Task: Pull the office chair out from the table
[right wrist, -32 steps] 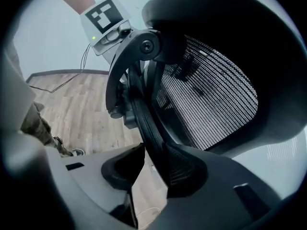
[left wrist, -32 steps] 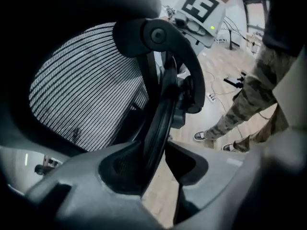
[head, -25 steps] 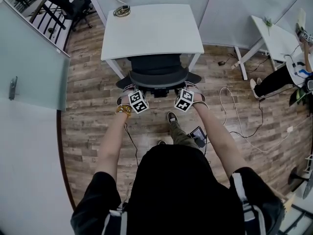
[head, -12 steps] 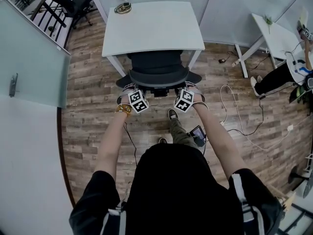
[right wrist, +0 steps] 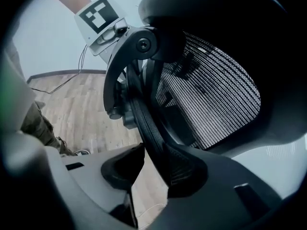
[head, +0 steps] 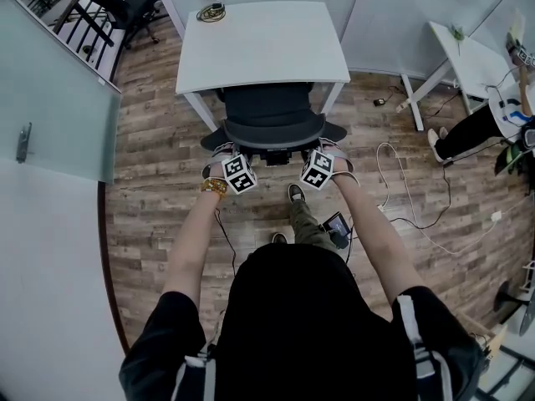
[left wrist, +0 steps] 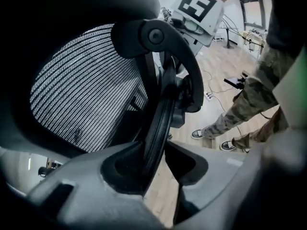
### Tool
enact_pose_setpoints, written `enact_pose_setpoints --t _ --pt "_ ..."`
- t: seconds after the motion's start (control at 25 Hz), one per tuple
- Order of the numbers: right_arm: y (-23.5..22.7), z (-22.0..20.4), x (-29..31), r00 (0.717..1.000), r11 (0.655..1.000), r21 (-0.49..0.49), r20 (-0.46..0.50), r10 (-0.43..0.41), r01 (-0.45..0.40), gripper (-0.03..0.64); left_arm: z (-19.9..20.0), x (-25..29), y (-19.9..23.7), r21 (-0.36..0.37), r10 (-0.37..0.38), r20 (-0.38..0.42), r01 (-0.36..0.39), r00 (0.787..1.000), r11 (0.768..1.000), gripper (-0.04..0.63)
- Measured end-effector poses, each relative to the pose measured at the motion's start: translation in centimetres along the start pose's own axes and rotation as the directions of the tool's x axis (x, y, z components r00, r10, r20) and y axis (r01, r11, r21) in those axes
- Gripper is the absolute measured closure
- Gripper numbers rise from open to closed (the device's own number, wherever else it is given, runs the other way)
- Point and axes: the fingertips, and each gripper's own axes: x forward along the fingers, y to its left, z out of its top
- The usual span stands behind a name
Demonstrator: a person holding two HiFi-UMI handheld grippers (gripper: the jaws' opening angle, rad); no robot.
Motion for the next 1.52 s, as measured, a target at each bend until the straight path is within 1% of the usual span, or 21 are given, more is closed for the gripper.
enact_pose_setpoints --t 0.6,0.88,1.0,1.12,1.2,1.32,1.52 --pt "3.4 -0.3 -2.0 1.0 1.0 -0.012 0.009 -0.01 0.01 0.495 -0.7 -2.0 -3.3 0.009 0.016 0.011 -0.016 1.0 1.0 0.439" --pt "4.8 -0.6 -2.7 1.0 1.0 -0.01 0.011 -0.025 0.025 0.494 -1.1 -2.5 -4.9 0.01 0.021 0.004 -0.021 1.0 1.0 0.439" --pt "5.6 -0.9 -3.2 1.0 1.0 -0.014 0.007 -0.024 0.024 0.492 -0.9 -2.9 -5.9 0.005 0.014 0.004 -0.015 1.0 1.0 0.439" --pt "6.4 -0.8 -3.6 1.0 1.0 -0.008 0.0 -0.01 0.01 0.493 -1.1 -3.4 -6.3 0.004 0.029 -0.005 -0.029 1.0 1.0 0.436" --pt "6.8 -0.7 -3.9 1.0 1.0 -0.007 -0.005 -0.002 0.002 0.494 -1.3 -3.7 -6.7 0.001 0.025 -0.009 -0.025 1.0 1.0 0.434" --pt "7.5 -0.9 -4.4 1.0 1.0 -0.012 -0.012 -0.006 0.006 0.494 -1.5 -4.2 -7.4 -0.002 0.015 -0.01 -0.015 1.0 1.0 0.435" --pt "9.1 -1.3 -5.3 1.0 1.0 -0.017 -0.007 -0.015 0.015 0.495 -1.6 -4.9 -8.6 0.008 0.027 -0.017 -0.027 0.999 1.0 0.431"
